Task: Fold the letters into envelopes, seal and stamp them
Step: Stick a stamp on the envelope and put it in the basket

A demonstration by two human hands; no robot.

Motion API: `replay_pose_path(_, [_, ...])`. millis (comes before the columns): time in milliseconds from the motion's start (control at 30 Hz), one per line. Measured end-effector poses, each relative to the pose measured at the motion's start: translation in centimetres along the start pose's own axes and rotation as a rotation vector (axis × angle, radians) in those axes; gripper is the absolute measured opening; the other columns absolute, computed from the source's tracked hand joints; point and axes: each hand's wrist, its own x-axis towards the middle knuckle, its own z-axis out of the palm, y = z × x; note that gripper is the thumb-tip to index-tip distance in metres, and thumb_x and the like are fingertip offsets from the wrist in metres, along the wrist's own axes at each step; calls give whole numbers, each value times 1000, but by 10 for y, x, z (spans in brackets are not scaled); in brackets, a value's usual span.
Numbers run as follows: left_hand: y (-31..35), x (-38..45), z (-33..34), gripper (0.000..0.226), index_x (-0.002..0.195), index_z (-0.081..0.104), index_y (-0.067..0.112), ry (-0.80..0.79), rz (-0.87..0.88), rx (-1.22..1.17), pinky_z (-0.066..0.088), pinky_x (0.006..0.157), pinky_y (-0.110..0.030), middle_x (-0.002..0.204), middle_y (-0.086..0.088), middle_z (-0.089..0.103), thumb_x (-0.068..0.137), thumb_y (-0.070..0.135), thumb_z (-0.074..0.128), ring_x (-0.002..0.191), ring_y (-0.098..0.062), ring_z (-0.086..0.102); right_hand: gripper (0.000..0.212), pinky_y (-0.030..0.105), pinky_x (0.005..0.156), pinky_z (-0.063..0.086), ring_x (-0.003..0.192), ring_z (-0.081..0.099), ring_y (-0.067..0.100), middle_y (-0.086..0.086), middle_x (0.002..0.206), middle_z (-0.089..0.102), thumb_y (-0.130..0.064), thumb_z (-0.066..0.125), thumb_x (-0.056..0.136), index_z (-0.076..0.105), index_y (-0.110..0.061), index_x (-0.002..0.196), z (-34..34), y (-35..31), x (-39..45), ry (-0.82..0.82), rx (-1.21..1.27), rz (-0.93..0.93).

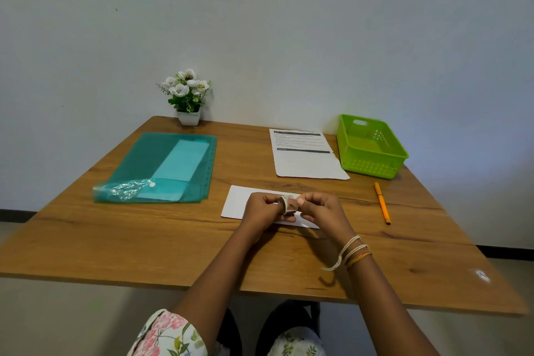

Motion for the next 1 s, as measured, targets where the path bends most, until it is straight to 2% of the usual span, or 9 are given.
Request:
replay_pose_path(100, [0, 1, -2, 23, 107, 71, 0, 0, -16, -15, 59, 66, -24, 103, -13, 72, 84, 2, 69, 77, -20, 74, 21, 36, 85, 53, 96, 63, 26, 10, 92, 69, -9, 52, 95, 68, -10, 82, -2, 1, 0, -41, 147, 77])
replay_pose_path(233, [1, 1, -2, 24, 107, 70, -2, -25, -25, -71, 60, 68, -26, 106, -15, 71, 83, 0, 69, 77, -23, 74, 20, 46, 91, 50, 96, 65, 32, 21, 102, 69, -11, 49, 97, 67, -5, 92, -6, 3, 3, -2, 346, 159])
replay_pose_path(367, [6, 4, -3, 24, 111, 67, -3, -61, -74, -94, 59, 66, -22, 100, -11, 68, 88, -6, 60, 76, -19, 73, 16, 42, 86, 55, 91, 68, 27, 12, 95, 71, -13, 54, 95, 68, -9, 87, -7, 11, 15, 186, 244, 166])
replay_pose_path(467, [10, 14, -9, 29, 112, 66, -4, -96, -119, -95, 59, 78, -27, 101, -13, 69, 89, -11, 51, 83, -23, 74, 13, 40, 80, 56, 82, 63, 21, 6, 83, 68, -10, 61, 90, 68, -10, 79, -8, 20, 24, 312, 127, 96])
replay_pose_path(600, [20, 33, -17, 22, 107, 67, -2, -64, -120, -60, 59, 69, -23, 110, -17, 68, 89, -9, 56, 74, -20, 74, 11, 31, 73, 54, 76, 64, 16, 3, 79, 70, -9, 65, 85, 69, -12, 75, -6, 32, 25, 331, 16, 12])
replay_pose_path(667, [25, 44, -20, 20, 104, 68, -1, -16, -99, -21, 60, 70, -26, 113, -20, 67, 86, -7, 63, 72, -22, 72, 9, 29, 72, 54, 77, 65, 16, 2, 80, 71, -12, 66, 85, 69, -14, 77, -2, 39, 25, 335, -30, -12])
replay_pose_path(767, [28, 59, -22, 24, 107, 70, 1, 161, -10, 207, 59, 67, -26, 112, -16, 68, 84, -4, 67, 89, -26, 69, 6, 29, 73, 55, 79, 66, 13, -1, 81, 71, -16, 67, 86, 70, -16, 81, -1, 42, 25, 369, -57, -14])
replay_pose_path(833, [29, 67, -22, 22, 105, 72, 5, 272, 55, 345, 57, 72, -27, 111, -12, 69, 84, 1, 68, 97, -23, 66, 5, 27, 73, 56, 80, 67, 11, -2, 82, 72, -15, 67, 86, 70, -17, 82, -2, 43, 25, 376, -30, -5])
replay_pose_path(1000, [26, 84, -23, 15, 99, 74, 8, 364, 177, 504, 49, 66, -20, 104, -10, 71, 85, 8, 69, 86, -13, 60, 2, 22, 69, 55, 81, 68, 9, -1, 84, 73, -15, 70, 83, 70, -17, 84, -1, 43, 25, 393, 22, 5])
